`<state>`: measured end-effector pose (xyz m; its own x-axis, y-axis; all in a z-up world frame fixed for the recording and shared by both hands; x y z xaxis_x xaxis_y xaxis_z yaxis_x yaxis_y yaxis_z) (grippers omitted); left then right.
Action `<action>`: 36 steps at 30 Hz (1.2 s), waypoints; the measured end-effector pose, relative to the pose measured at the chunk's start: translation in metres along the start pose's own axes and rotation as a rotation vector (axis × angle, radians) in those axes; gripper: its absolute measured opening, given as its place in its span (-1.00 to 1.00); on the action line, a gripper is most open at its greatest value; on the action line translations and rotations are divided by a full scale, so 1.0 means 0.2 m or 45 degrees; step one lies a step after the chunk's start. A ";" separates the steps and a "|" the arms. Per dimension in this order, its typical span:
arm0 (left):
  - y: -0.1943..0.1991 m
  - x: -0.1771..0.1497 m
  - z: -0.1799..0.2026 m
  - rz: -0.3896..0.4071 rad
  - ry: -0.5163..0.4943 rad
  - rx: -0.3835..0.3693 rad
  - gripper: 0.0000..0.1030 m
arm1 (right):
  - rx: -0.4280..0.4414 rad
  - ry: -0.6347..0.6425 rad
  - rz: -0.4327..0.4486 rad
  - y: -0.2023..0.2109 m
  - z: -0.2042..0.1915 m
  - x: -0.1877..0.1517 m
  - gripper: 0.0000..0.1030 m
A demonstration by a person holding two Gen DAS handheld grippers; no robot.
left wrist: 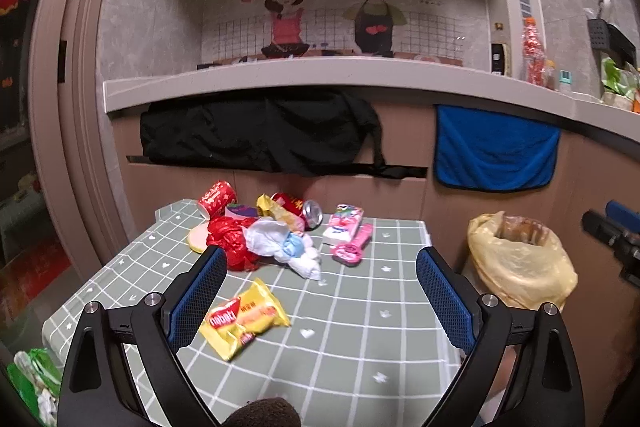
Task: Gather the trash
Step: 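Grasp the yellow snack bag with the left tool while the right tool grasps the white tissue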
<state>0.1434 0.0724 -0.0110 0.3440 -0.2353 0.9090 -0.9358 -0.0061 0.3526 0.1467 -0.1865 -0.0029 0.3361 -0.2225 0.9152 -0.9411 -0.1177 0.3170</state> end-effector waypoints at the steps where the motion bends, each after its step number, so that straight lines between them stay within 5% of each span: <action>1: -0.05 -0.01 -0.04 -0.016 0.009 -0.003 0.85 | -0.003 0.009 0.000 -0.04 -0.02 0.02 0.52; 13: -0.60 -0.22 -0.45 -0.220 0.190 -0.157 0.85 | 0.039 0.001 -0.129 -0.59 -0.18 0.06 0.52; 17: -0.71 -0.36 -0.42 -0.339 0.123 -0.188 0.85 | 0.049 -0.040 -0.217 -0.75 -0.21 0.01 0.52; 22: -0.74 -0.50 -0.33 -0.448 -0.027 -0.344 0.85 | 0.044 -0.009 -0.304 -0.88 -0.24 -0.10 0.52; 36: -0.91 -0.67 -0.31 -0.634 -0.196 -0.576 0.54 | 0.085 0.056 -0.414 -0.93 -0.30 -0.27 0.52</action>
<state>0.2734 0.1652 -0.1830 0.6783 -0.4454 0.5844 -0.5331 0.2491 0.8086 0.3023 -0.0946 -0.0958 0.6150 -0.1214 0.7792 -0.7799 -0.2393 0.5783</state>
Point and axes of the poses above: each gripper's, at about its wrist camera, not at the fingertips, and y roughly against the way its jaws point, z to its right, x to its top, the point moved 7 cm from there along -y, roughly the way its jaws point, and after that the axes turned 15 degrees about -y, right-handed, at the moved point
